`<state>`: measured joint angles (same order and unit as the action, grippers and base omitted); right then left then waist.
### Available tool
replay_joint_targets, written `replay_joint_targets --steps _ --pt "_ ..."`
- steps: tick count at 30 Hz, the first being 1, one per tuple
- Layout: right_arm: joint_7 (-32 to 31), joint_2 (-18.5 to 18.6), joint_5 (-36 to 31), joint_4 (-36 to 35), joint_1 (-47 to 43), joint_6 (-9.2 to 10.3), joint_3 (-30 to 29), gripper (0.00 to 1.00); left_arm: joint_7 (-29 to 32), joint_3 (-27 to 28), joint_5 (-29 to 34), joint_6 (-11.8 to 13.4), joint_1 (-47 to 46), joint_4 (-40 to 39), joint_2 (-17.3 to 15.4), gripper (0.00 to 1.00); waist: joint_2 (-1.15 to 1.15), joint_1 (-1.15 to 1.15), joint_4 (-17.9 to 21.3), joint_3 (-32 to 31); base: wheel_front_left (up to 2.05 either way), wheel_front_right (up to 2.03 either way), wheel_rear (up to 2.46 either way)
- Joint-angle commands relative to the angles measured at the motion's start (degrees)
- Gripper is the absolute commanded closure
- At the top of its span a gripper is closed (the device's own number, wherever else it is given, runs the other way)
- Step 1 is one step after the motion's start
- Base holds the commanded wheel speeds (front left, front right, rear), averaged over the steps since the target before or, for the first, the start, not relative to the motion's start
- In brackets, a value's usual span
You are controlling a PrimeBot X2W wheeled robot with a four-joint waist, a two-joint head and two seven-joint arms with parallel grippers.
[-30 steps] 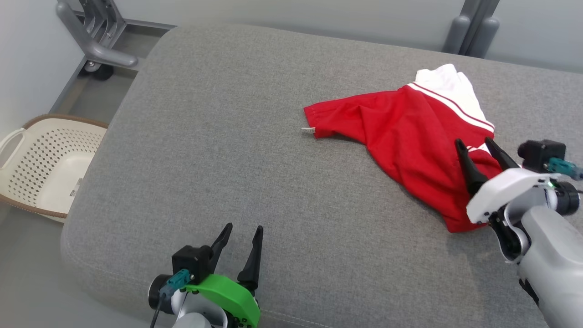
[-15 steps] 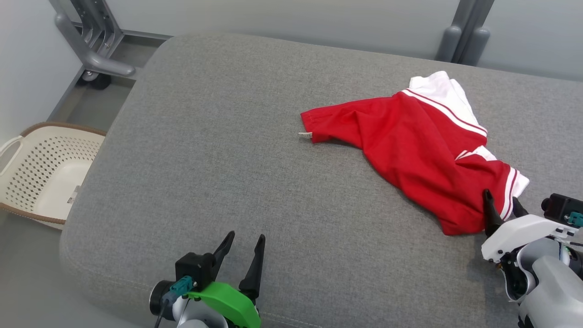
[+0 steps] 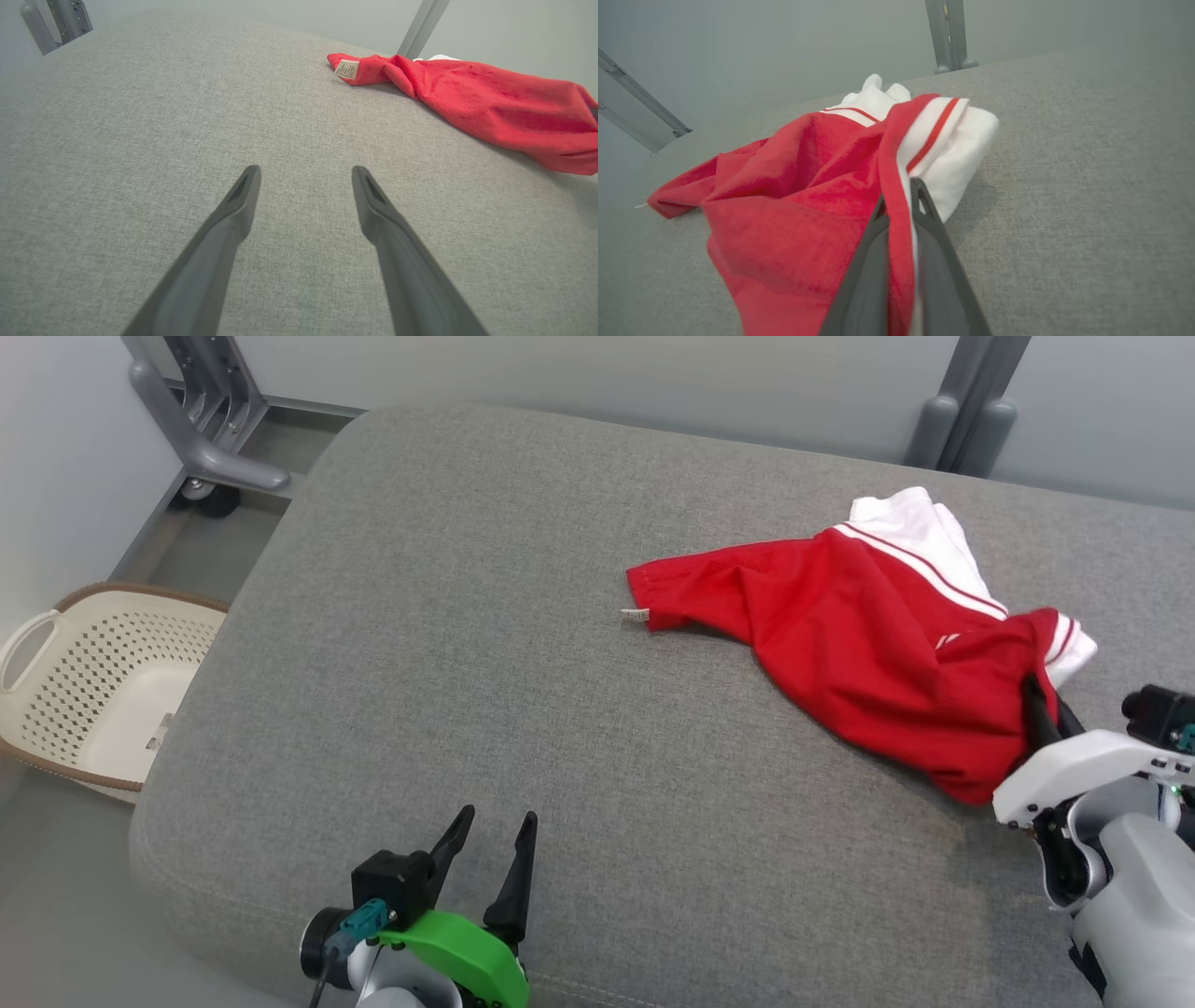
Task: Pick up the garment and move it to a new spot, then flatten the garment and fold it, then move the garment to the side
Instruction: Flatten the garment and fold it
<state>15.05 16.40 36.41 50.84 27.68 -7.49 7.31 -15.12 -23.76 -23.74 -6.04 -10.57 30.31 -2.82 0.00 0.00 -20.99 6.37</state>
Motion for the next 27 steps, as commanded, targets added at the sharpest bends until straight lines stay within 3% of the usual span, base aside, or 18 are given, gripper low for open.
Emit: replay_joint_targets --steps 1,4,6,10,15,16,17,21,25,27 --pt "0.1 0.3 -1.2 -1.8 0.9 0.01 0.3 1.00 0.0 0.2 0.0 -0.1 0.7 -0.2 -0.2 0.00 0.00 0.00 0.4 -0.3 0.00 0.00 0.00" --pt "0.1 0.9 -4.7 -9.9 0.5 0.01 3.0 1.00 0.0 0.3 -0.1 -0.2 0.9 -0.3 -0.2 0.00 0.00 0.00 1.2 -0.9 0.00 0.00 0.00" --pt "0.1 1.2 -6.3 -16.2 -0.6 0.01 8.1 1.00 0.0 0.5 -0.1 -0.3 1.2 -0.1 -0.2 0.00 0.00 0.00 1.7 -1.6 0.00 0.00 0.00" --pt "0.1 4.5 -6.5 -24.7 -2.2 0.03 22.5 1.00 0.0 0.8 -0.3 -0.4 1.6 0.3 -0.2 0.00 0.00 0.00 2.9 -3.1 0.00 0.00 0.00" --pt "-3.2 8.9 1.8 -29.7 -3.5 0.02 41.0 0.98 0.0 0.8 -0.7 -0.3 2.3 0.3 -0.2 0.00 0.00 0.00 4.0 -4.4 0.00 0.00 0.00" --pt "-4.5 9.9 4.4 -30.4 -3.8 0.02 43.7 0.60 0.0 0.8 -0.8 -0.3 2.4 0.3 -0.2 0.00 0.00 0.00 4.2 -4.5 0.00 0.00 0.00" --pt "-5.7 11.0 6.8 -31.2 -4.2 0.02 46.3 0.00 0.0 0.7 -1.0 -0.2 2.5 0.2 -0.2 0.00 0.00 0.00 4.4 -4.6 0.00 0.00 0.00" --pt "-3.7 16.8 16.7 -35.6 -4.0 0.02 50.4 0.00 0.0 0.7 -1.3 -0.1 3.2 0.1 -0.2 0.00 0.00 0.00 5.5 -4.4 0.00 0.00 0.00" --pt "-0.9 21.0 20.4 -34.8 -2.8 0.02 45.7 0.00 0.0 0.5 -1.5 0.0 2.9 -0.4 -0.2 0.00 0.00 0.00 5.8 -3.4 0.00 0.00 0.00" --pt "-0.2 21.3 20.8 -31.6 -2.1 0.01 41.6 0.00 0.0 0.2 -1.7 -0.1 2.2 -0.8 -0.2 0.00 0.00 0.00 5.6 -2.5 0.00 0.00 0.00"
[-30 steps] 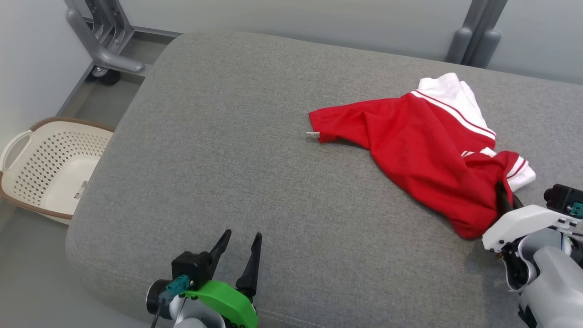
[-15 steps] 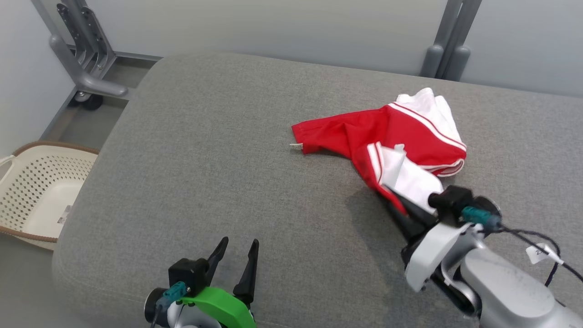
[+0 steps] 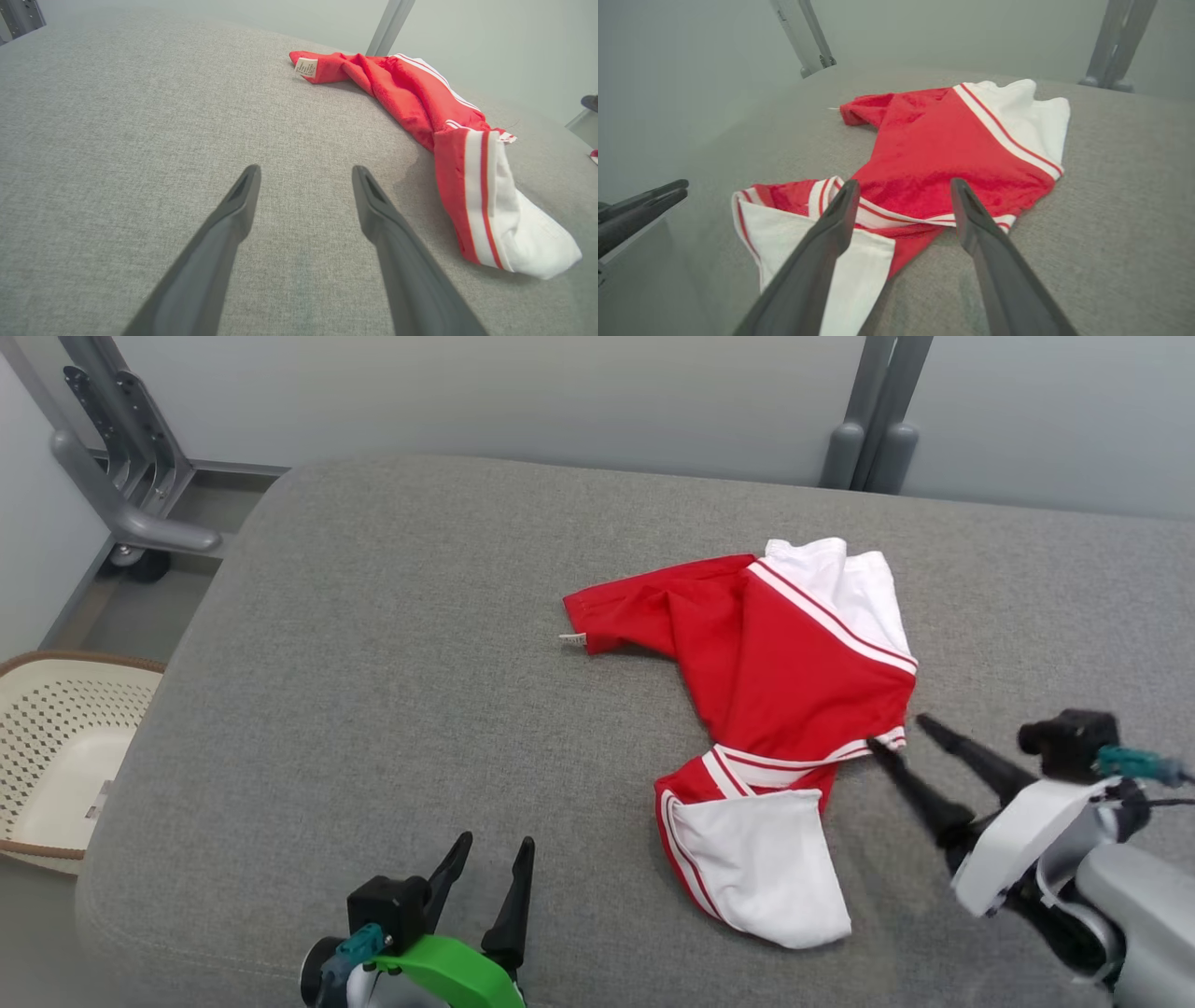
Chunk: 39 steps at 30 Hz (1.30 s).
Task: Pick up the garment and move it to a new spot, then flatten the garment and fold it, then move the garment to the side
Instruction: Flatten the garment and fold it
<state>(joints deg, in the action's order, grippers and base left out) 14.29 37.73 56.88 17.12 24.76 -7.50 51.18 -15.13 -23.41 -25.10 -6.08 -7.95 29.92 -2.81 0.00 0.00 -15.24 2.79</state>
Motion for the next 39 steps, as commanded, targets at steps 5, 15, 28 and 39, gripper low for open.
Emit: replay_joint_targets --steps 5,15,28,39 --pt "0.8 -2.8 -2.1 12.5 3.9 0.02 -8.7 0.00 0.0 -1.7 -0.5 -0.1 -2.0 -0.8 -0.2 0.00 0.00 0.00 -2.2 4.1 0.00 0.00 0.00" --pt "0.6 -7.2 -5.7 30.6 12.5 0.02 -13.3 0.00 0.0 -3.8 -1.3 0.5 -4.6 -2.8 -0.2 0.00 0.00 0.00 -7.2 10.0 0.00 0.00 0.00" --pt "-6.9 -9.3 -11.4 43.2 18.1 0.06 -8.4 1.00 0.0 -5.3 -0.3 2.0 -6.9 -9.7 -0.2 0.00 0.00 0.00 -9.9 14.9 0.00 0.00 0.00" --pt "-1.5 2.2 -20.4 54.3 32.7 0.06 -10.7 1.00 0.0 -7.1 0.0 1.4 -8.0 -12.6 -0.2 0.00 0.00 0.00 -13.2 17.9 0.00 0.00 0.00"
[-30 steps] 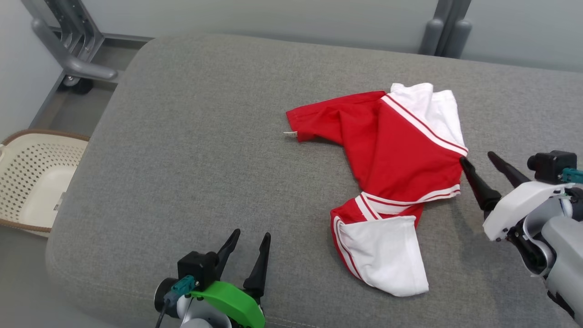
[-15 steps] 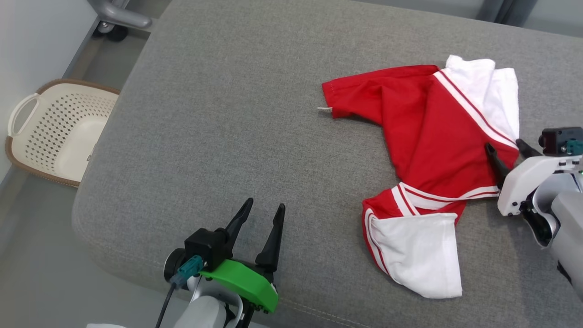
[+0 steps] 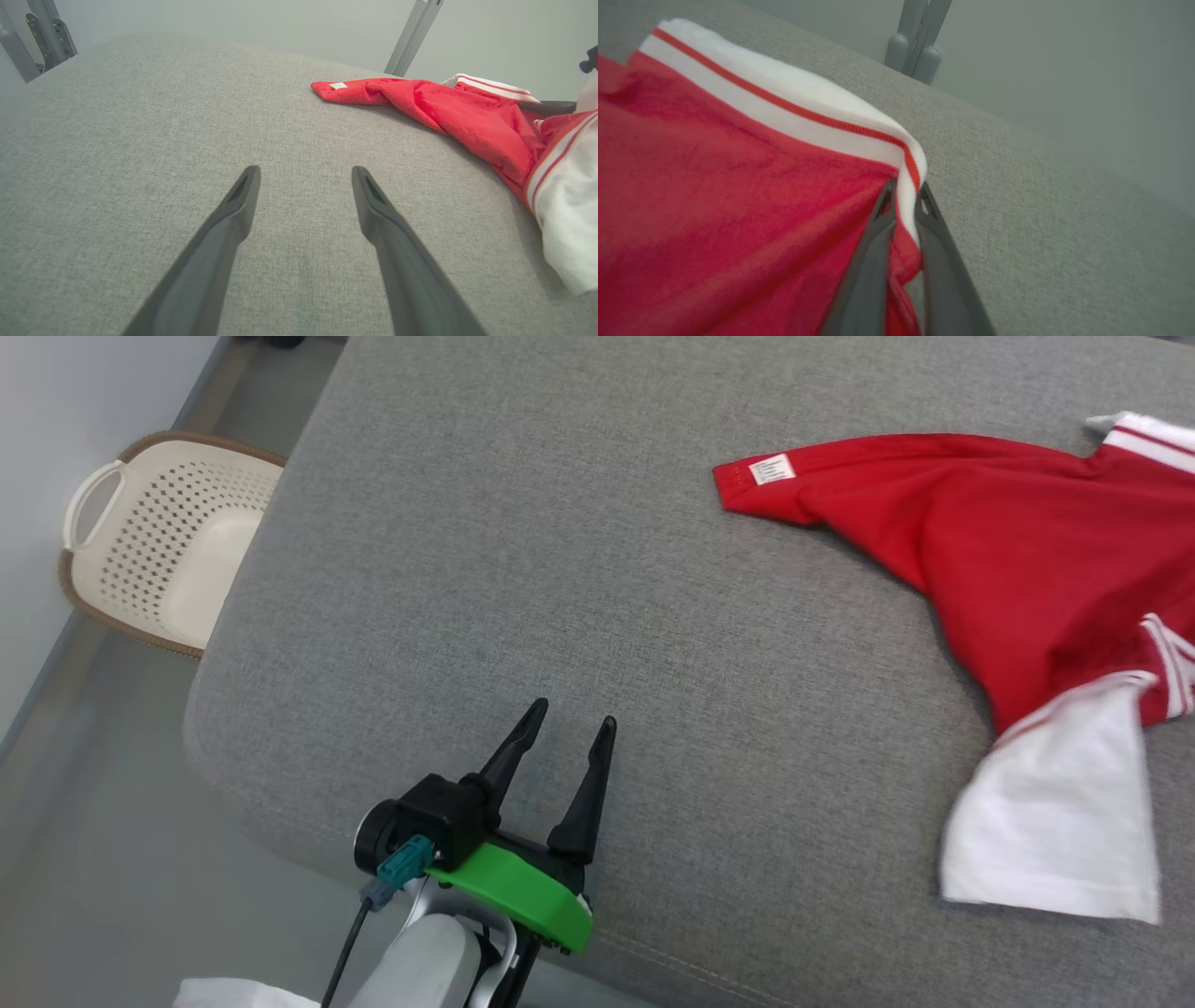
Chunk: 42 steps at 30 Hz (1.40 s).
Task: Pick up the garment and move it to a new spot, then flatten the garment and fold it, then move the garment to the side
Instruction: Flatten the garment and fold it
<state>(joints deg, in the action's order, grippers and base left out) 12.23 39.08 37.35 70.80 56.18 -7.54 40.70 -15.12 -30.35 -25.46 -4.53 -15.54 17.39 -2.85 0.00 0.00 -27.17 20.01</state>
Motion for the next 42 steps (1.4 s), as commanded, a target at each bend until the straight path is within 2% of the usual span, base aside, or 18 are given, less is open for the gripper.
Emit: replay_joint_targets --steps 1,3,4,5,6,8,11,16,18,22,28,32,35,42 --pt "0.6 2.2 -2.0 1.5 2.2 0.11 -0.4 1.00 0.0 -0.3 0.4 -0.3 -0.2 0.1 -0.1 0.00 0.00 0.00 -1.8 0.6 0.00 0.00 0.00" --pt "0.9 4.7 -3.5 2.7 3.5 0.11 -1.3 1.00 0.0 -0.7 0.6 -0.5 0.3 0.5 -0.1 0.00 0.00 0.00 -2.7 0.5 0.00 0.00 0.00" --pt "1.0 6.0 -4.3 2.9 4.0 0.11 -2.1 0.82 0.0 -0.9 0.7 -0.6 0.4 0.8 -0.1 0.00 0.00 0.00 -3.1 0.3 0.00 0.00 0.00" --pt "1.1 6.9 -5.2 3.0 4.5 0.11 -2.9 0.57 0.0 -1.0 0.9 -0.7 0.6 0.9 -0.1 0.00 0.00 0.00 -3.4 0.2 0.00 0.00 0.00" --pt "0.8 8.4 -5.9 3.1 4.6 0.11 -4.0 0.00 0.0 -1.0 1.1 -0.9 0.6 1.1 -0.1 0.00 0.00 0.00 -3.7 0.1 0.00 0.00 0.00" --pt "-0.4 11.3 -7.7 3.2 3.9 0.12 -7.1 0.00 0.0 -0.8 1.4 -0.9 0.7 1.5 -0.1 0.00 0.00 0.00 -3.7 -0.2 0.00 0.00 0.00" --pt "-0.7 10.6 -9.0 3.1 2.9 0.10 -10.4 0.00 0.0 -0.4 1.7 -1.0 1.0 2.0 -0.1 0.00 0.00 0.00 -3.2 -0.8 0.00 0.00 0.00" --pt "2.2 2.9 -11.1 3.2 1.0 0.11 -16.6 0.00 0.0 0.8 2.1 -1.1 1.7 3.0 -0.1 0.00 0.00 0.00 0.4 -3.5 0.00 0.00 0.00" --pt "2.8 -1.8 -12.0 2.9 -0.7 0.10 -17.8 0.00 0.0 1.5 2.2 -1.1 1.8 3.5 -0.1 0.00 0.00 0.00 2.3 -4.9 0.00 0.00 0.00" --pt "2.9 -9.0 -12.7 -5.3 -6.6 0.10 -20.8 0.00 0.0 2.6 2.3 -1.1 2.5 4.4 -0.1 0.00 0.00 0.00 6.3 -7.8 0.00 0.00 0.00" --pt "2.9 -16.6 -13.3 -21.7 -20.9 0.10 -24.5 0.00 0.0 4.5 2.7 -1.5 4.4 5.7 -0.2 0.00 0.00 0.00 11.3 -12.3 0.00 0.00 0.00" --pt "2.9 -19.3 -12.7 -28.8 -31.0 0.10 -25.7 0.00 0.0 5.8 3.0 -1.4 5.8 6.4 -0.2 0.00 0.00 0.00 13.5 -14.7 0.00 0.00 0.00" --pt "2.9 -19.8 -12.6 -32.2 -36.0 0.10 -27.5 0.00 0.0 6.5 3.2 -1.6 6.6 6.5 -0.2 0.00 0.00 0.00 14.6 -15.6 0.00 0.00 0.00" --pt "3.0 -22.3 -14.4 -39.5 -47.0 0.08 -32.3 0.00 0.0 7.1 3.4 -2.0 8.2 6.4 -0.2 0.00 0.00 0.00 15.3 -16.6 0.00 0.00 0.00"
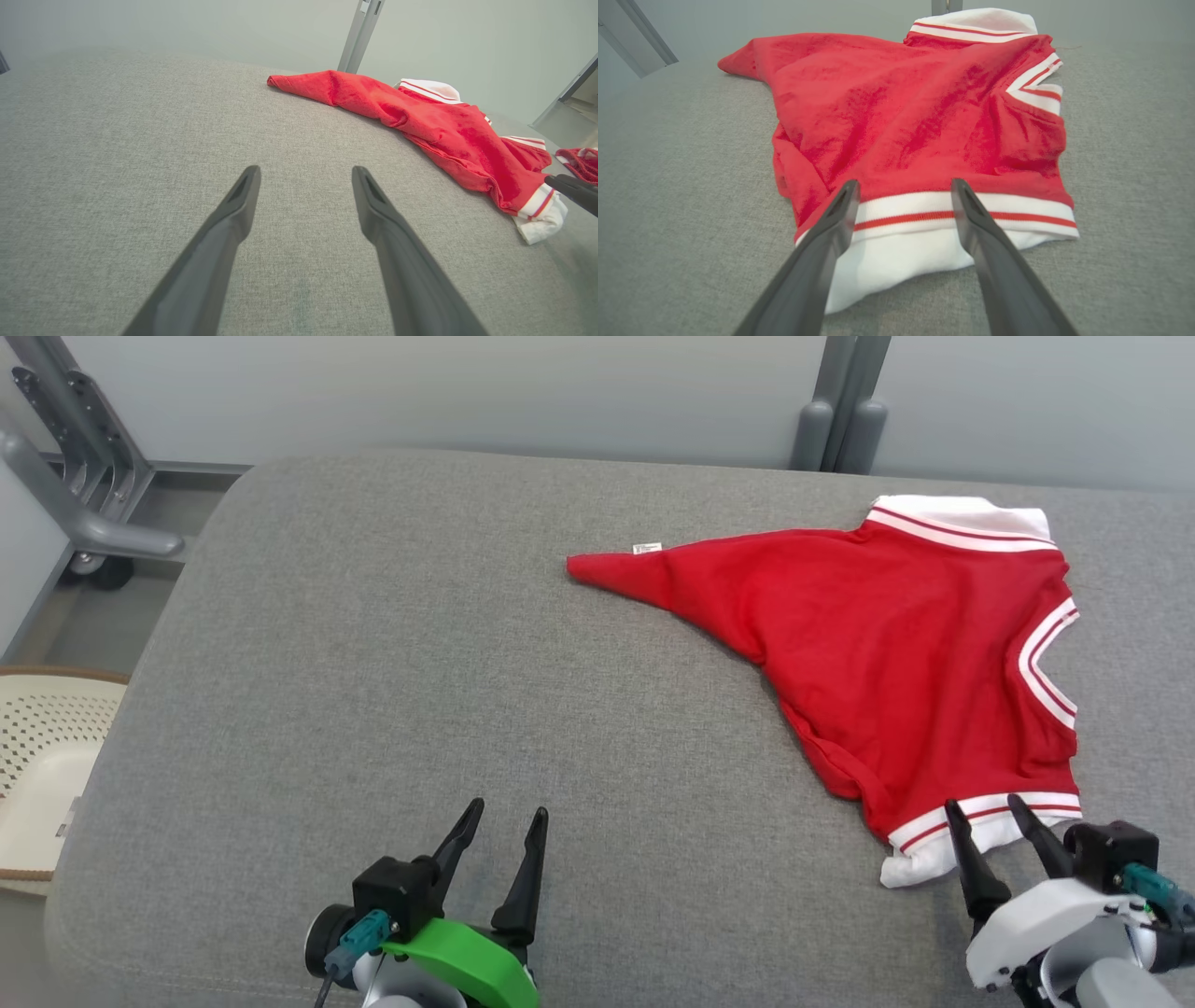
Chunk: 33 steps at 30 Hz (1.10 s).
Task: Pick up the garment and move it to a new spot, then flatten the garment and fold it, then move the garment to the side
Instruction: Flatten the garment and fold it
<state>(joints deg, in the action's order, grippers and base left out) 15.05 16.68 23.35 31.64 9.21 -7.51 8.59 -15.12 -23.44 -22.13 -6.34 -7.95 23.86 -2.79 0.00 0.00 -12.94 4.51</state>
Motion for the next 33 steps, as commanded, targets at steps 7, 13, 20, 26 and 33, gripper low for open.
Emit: replay_joint_targets --steps 7,13,20,26,33 --pt "0.1 -3.0 -1.6 -4.6 -7.6 0.05 1.6 0.00 0.0 0.7 0.4 -0.4 1.5 0.5 -0.2 0.00 0.00 0.00 1.8 -2.5 0.00 0.00 0.00" --pt "0.1 -4.5 -0.8 -2.9 -7.5 0.05 3.8 0.00 0.0 0.4 0.5 -0.6 1.7 0.6 -0.2 0.00 0.00 0.00 1.8 -2.8 0.00 0.00 0.00" --pt "0.1 -6.2 0.2 2.6 -4.6 0.04 3.5 0.00 0.0 0.6 0.8 -0.7 1.8 1.0 -0.2 0.00 0.00 0.00 0.5 -2.3 0.00 0.00 0.00" --pt "0.1 -7.8 1.2 5.3 -1.6 0.04 1.5 0.91 0.0 0.9 0.9 -0.7 1.8 1.0 -0.2 0.00 0.00 0.00 0.1 -1.6 0.00 0.00 0.00" --pt "0.1 -4.6 0.3 5.1 -1.6 0.05 -1.8 1.00 0.0 1.3 0.5 -0.7 2.4 0.9 -0.2 0.00 0.00 0.00 1.6 -2.2 0.00 0.00 0.00"
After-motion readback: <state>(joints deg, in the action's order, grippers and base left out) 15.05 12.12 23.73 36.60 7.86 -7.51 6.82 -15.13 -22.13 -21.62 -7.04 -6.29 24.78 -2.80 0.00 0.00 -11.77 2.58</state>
